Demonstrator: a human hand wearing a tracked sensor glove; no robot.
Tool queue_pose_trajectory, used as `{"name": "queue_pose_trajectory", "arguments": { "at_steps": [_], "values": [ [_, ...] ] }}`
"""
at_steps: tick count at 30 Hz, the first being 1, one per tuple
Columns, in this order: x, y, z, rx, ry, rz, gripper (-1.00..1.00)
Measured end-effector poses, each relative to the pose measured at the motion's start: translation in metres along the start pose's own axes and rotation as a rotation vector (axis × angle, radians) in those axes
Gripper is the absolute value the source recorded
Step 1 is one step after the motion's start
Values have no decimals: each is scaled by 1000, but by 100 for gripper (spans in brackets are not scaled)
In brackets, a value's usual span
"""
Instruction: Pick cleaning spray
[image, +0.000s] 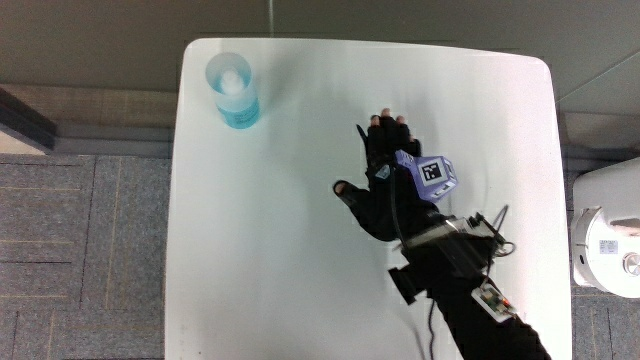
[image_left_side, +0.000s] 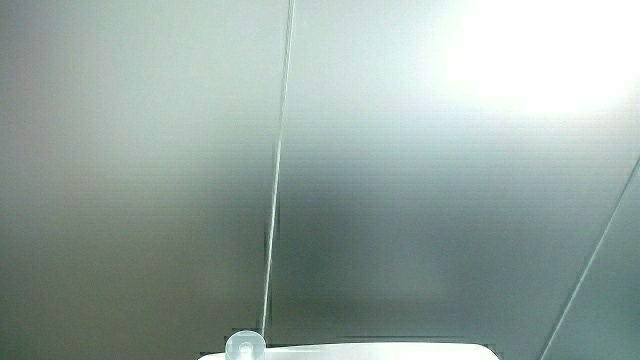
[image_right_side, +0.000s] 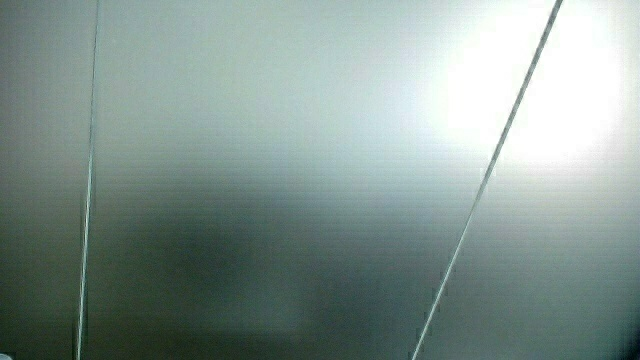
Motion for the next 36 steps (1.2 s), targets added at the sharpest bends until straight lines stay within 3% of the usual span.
{"name": "queue_pose_trajectory", "arguments": {
  "at_steps": [1,3,4,5,7,9,11,12,13,14,15,16,18,20,22,23,27,28,31,36],
  "values": [
    [1,2,-2,-12,48,-3,0],
    [6,10,-6,-22,109,91,0],
    [8,13,-8,-31,130,95,0],
    [4,12,-10,-53,198,85,0],
    [3,17,-14,-72,215,97,0],
    [9,25,-18,-70,188,125,0],
    [2,26,-20,-76,255,115,0],
    [2,29,-21,-76,247,117,0],
    [1,32,-23,-79,303,147,0],
    [-3,32,-23,-90,323,107,0],
    [-8,33,-25,-83,376,130,0],
    [-7,35,-26,-96,353,96,0],
    [-6,43,-31,-84,385,197,0],
    [1,50,-33,-74,408,196,0],
    [-8,50,-33,-72,464,195,0],
    [-1,57,-35,-69,437,190,0],
    [-15,61,-34,-65,509,255,0],
    [-9,66,-35,-69,474,228,0],
    [-23,67,-32,-73,506,260,0],
    [-25,74,-30,-74,517,272,0]
  ]
}}
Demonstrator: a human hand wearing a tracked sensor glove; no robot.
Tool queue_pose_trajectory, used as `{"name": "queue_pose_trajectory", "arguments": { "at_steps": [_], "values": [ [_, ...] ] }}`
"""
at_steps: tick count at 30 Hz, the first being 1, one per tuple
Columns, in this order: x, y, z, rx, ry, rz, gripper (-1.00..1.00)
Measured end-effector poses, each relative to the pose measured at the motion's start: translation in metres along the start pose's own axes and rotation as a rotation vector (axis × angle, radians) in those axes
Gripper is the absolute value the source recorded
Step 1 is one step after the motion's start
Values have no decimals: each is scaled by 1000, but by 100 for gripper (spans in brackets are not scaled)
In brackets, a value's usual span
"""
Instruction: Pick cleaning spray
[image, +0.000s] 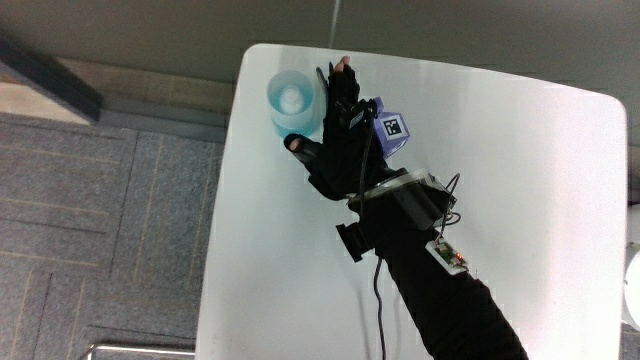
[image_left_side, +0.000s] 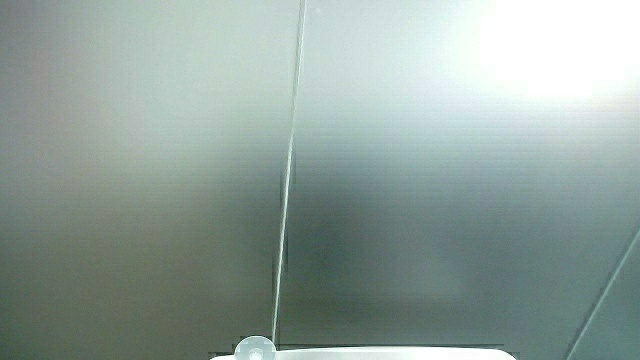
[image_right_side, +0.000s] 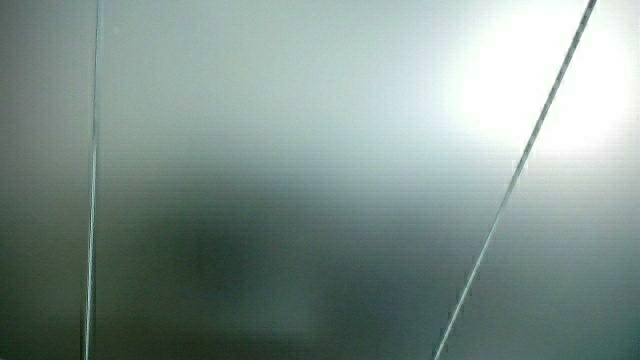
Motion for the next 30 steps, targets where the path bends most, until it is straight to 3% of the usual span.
{"name": "queue_pose_trajectory", "arguments": {
  "at_steps": [7,10,22,25,26,30],
  "values": [
    [-12,2,10,18,61,40,0],
    [-15,1,15,45,20,34,0],
    [-20,4,17,32,25,66,50],
    [-25,4,18,44,26,73,62],
    [-22,4,19,62,-7,80,67],
    [-23,2,16,86,8,66,83]
  ]
}}
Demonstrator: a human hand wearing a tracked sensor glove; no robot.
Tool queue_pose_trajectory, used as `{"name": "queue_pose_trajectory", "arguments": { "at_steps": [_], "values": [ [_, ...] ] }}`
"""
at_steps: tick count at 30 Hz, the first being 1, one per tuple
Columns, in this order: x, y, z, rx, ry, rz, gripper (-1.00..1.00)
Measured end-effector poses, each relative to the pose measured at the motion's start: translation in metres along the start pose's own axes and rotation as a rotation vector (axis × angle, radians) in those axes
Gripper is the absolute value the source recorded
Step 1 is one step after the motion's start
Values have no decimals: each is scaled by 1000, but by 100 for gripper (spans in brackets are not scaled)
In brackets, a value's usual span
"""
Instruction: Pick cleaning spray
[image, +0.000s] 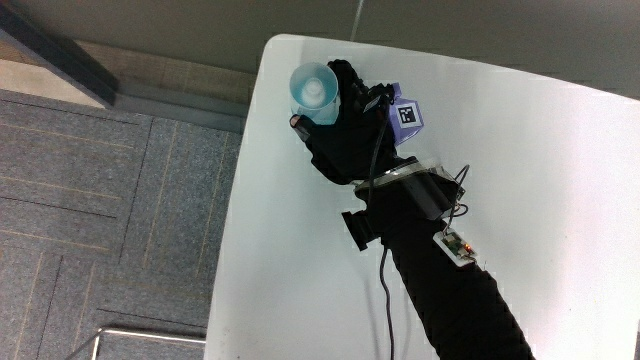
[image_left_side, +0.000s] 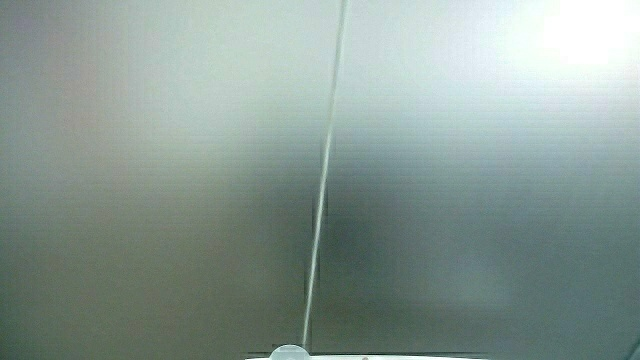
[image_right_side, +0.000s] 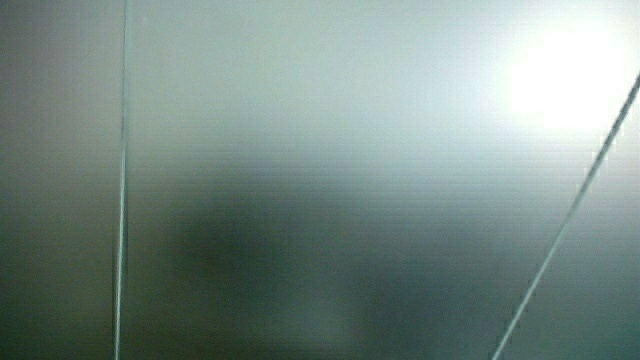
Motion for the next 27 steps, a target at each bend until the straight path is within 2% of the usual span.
{"name": "queue_pose_trajectory", "arguments": {
  "at_steps": [4,6,10,13,15,17,22,23,24,25,27],
  "values": [
    [0,0,2,14,-9,7,100],
    [2,0,3,22,-15,2,100],
    [-1,0,4,34,24,12,100],
    [-1,-2,6,40,16,2,100],
    [6,-3,10,50,26,0,100],
    [0,-8,8,53,50,14,100],
    [-7,-15,9,56,39,7,100],
    [-5,-14,11,52,56,37,100],
    [-7,-16,12,60,43,15,100],
    [-16,-20,10,56,72,10,100],
    [-19,-25,13,58,62,-5,100]
  ]
}}
